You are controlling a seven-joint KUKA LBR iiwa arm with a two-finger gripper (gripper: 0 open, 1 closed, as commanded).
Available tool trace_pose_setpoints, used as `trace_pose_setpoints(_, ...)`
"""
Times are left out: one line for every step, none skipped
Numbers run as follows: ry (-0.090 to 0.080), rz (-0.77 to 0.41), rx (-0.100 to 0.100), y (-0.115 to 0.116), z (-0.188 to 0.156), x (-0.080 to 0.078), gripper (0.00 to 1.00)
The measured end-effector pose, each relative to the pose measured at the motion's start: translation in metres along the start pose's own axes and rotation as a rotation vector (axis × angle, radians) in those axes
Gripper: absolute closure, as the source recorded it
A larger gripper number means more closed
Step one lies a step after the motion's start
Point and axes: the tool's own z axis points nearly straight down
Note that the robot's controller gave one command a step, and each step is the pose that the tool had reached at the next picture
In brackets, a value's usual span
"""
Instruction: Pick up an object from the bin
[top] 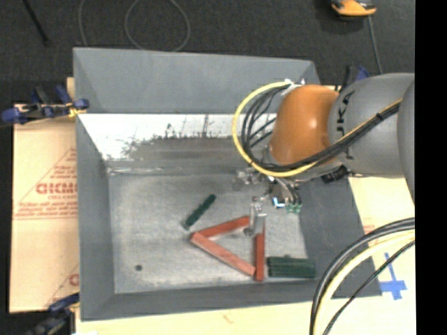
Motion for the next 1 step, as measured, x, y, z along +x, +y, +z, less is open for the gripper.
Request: trace_pose_setpoints(0.008, 0.097, -0.005, 0.0099, 0.0455, -0.0092, 0.0)
